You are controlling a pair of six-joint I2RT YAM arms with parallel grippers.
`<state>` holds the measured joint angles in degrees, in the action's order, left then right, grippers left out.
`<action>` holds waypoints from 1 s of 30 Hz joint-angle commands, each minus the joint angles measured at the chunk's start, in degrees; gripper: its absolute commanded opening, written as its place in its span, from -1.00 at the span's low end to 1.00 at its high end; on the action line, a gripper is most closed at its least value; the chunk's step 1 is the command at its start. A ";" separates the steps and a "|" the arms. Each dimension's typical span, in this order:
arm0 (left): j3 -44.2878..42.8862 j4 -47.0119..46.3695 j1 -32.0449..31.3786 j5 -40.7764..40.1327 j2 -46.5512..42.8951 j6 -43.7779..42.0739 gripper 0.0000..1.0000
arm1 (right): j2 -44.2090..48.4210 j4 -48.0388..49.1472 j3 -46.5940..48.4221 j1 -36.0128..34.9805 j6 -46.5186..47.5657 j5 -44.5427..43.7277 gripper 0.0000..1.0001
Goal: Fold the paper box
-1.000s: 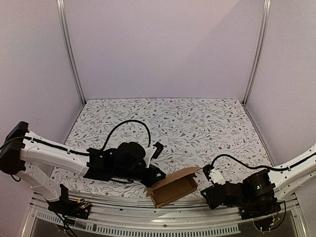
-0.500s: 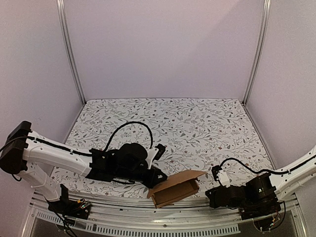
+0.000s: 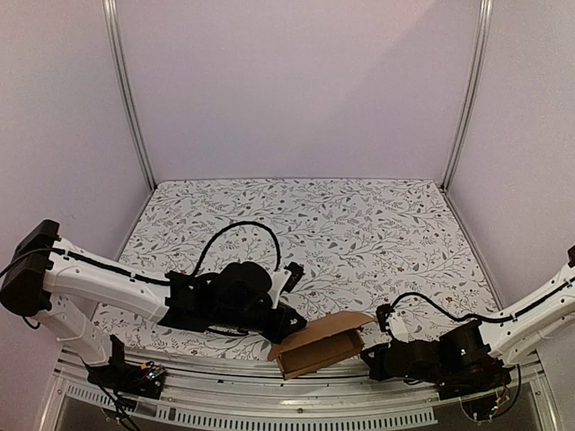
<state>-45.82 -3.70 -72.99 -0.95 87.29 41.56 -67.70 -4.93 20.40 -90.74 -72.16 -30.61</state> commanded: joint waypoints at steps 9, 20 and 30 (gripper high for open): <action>0.23 0.89 -0.75 -2.99 -1.02 0.33 -1.00 | -6.56 9.46 2.40 3.62 0.87 -0.63 -1.00; 3.17 0.05 -0.99 -4.04 -2.30 2.65 -1.00 | -17.20 20.17 7.14 9.67 3.94 3.98 -1.00; 4.87 -0.27 -2.20 -4.53 -2.24 4.22 -1.00 | -24.54 24.54 10.29 12.70 4.82 6.86 -1.00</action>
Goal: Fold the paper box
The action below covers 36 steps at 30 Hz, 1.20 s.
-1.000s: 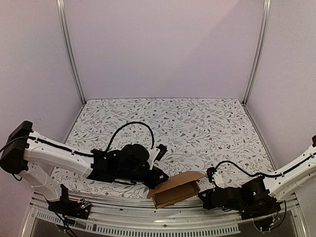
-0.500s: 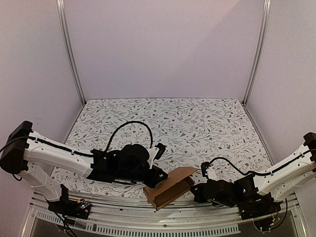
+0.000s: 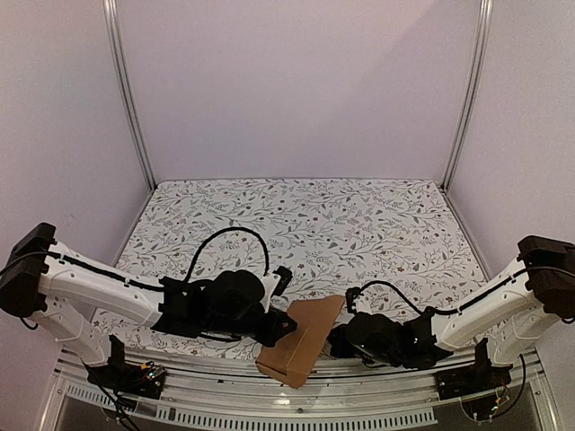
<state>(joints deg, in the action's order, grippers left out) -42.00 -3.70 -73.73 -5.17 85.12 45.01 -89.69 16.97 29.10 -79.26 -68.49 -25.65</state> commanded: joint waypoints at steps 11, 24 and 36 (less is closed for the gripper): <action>0.25 -0.28 -2.22 -1.52 5.49 2.41 -1.00 | -2.32 3.52 0.04 3.56 3.58 2.76 -1.00; -4.25 3.52 -2.16 -2.67 11.69 1.54 -1.00 | 4.51 -5.29 -1.86 3.63 7.65 1.56 -1.00; -8.45 7.85 0.81 -2.09 11.28 -2.86 -1.00 | 19.74 -32.43 5.31 3.68 23.02 -5.11 -0.99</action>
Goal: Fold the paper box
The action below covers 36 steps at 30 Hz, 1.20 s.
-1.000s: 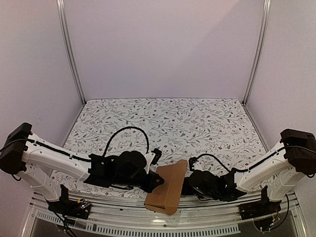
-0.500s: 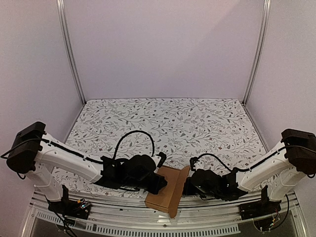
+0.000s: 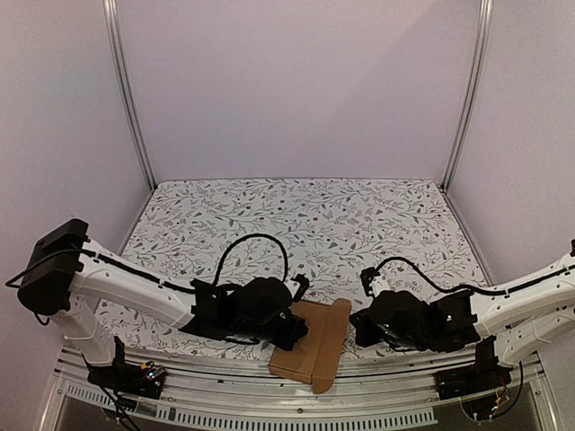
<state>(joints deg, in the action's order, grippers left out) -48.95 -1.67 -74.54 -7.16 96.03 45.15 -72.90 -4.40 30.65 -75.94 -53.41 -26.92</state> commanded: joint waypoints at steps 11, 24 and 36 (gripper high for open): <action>-8.60 14.01 1.95 -1.75 -6.15 -6.47 -0.85 | 3.20 -18.40 14.07 4.27 25.19 2.90 -0.54; 0.61 19.55 1.77 -1.65 -15.14 10.61 -0.63 | -9.75 -15.99 24.17 9.54 34.91 17.94 -0.36; 13.57 10.82 0.83 3.15 -23.84 29.47 0.02 | -20.35 -16.03 30.07 15.25 41.89 26.13 0.07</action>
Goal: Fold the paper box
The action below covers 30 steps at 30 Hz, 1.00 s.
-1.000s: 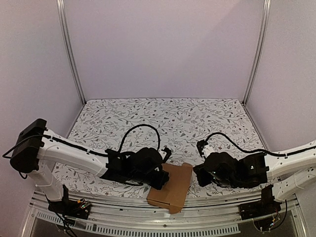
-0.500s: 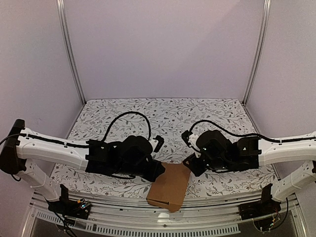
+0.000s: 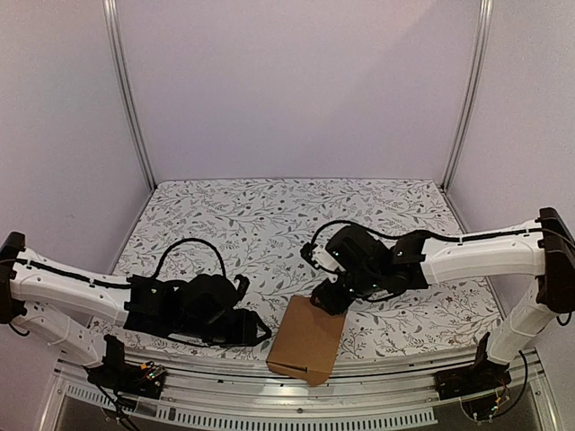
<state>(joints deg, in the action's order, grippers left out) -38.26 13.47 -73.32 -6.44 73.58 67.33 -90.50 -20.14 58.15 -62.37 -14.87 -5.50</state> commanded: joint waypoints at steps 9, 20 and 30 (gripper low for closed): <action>9.79 -16.70 -0.60 6.66 -0.05 14.94 0.11 | -8.98 -1.47 5.50 2.42 4.81 9.89 0.22; 9.70 -19.10 -1.96 10.08 3.36 16.63 0.21 | -13.20 -0.60 3.71 3.01 3.02 10.25 0.26; 10.13 -11.97 -2.09 8.27 -0.15 18.71 0.22 | -14.59 0.76 2.37 3.21 -2.53 2.11 -0.07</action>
<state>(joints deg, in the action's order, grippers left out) -28.82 -3.01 -74.63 2.90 75.55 84.95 -102.08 -16.91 62.57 -59.59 -14.57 3.66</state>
